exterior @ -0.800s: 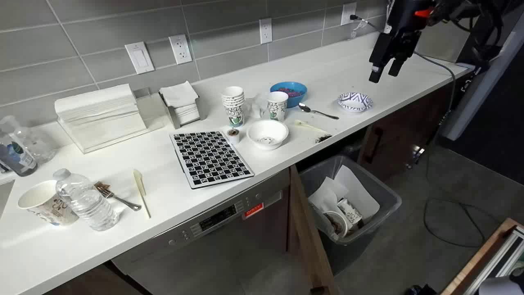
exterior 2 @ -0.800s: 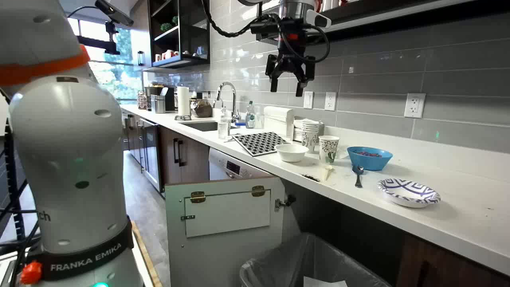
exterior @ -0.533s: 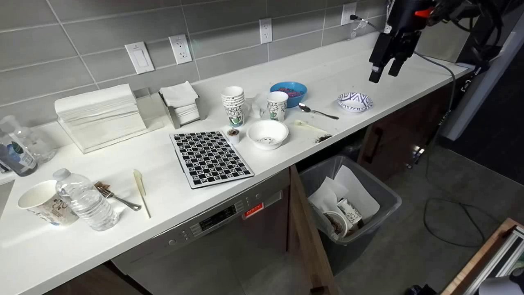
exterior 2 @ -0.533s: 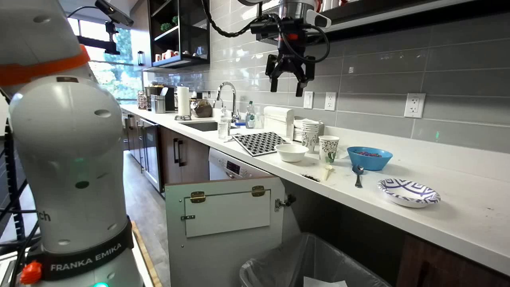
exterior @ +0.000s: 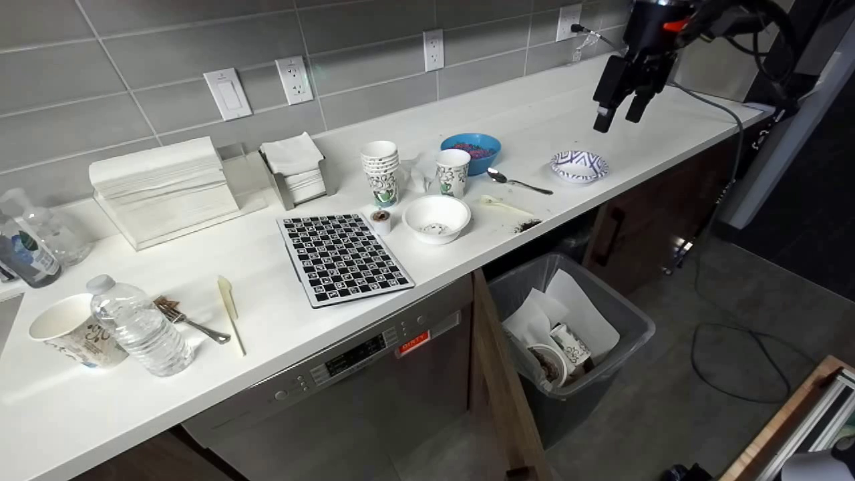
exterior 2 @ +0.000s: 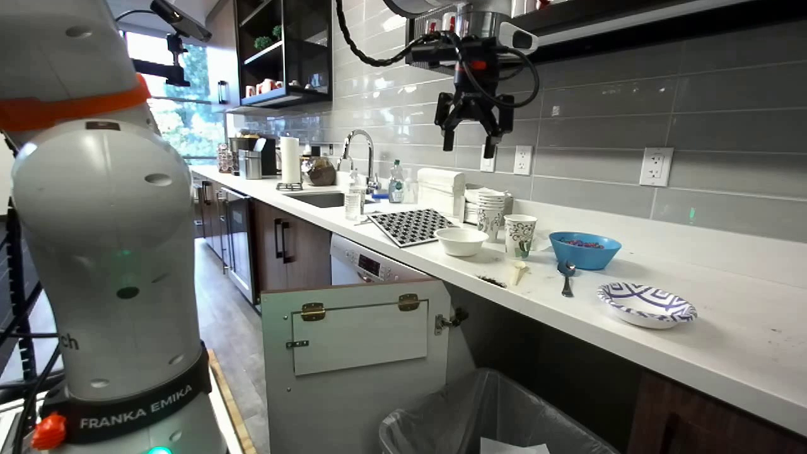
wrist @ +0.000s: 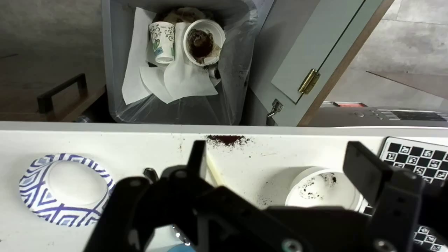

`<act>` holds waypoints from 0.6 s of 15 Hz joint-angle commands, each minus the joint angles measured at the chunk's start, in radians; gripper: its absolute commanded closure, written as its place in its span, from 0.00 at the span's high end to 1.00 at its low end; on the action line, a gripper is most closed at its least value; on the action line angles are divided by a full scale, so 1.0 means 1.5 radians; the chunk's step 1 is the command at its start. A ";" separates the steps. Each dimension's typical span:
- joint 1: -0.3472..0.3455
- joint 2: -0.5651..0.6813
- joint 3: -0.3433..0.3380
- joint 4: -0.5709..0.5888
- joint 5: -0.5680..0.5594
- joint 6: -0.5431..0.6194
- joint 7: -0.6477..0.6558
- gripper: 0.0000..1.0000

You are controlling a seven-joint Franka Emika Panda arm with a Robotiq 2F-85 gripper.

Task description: Pick up some cereal from the blue bowl and place it on the silver spoon then pour the cereal from the spoon into the bin.

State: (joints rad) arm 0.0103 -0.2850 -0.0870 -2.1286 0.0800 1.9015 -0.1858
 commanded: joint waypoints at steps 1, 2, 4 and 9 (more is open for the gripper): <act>-0.009 0.118 -0.005 0.094 -0.004 0.025 -0.042 1.00; -0.011 0.152 -0.006 0.125 -0.001 0.030 -0.062 1.00; -0.015 0.215 -0.003 0.185 0.000 0.038 -0.099 1.00; -0.036 0.372 0.016 0.358 0.004 0.021 -0.178 1.00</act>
State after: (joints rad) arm -0.0140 0.1204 -0.0858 -1.7724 0.0784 1.9674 -0.3817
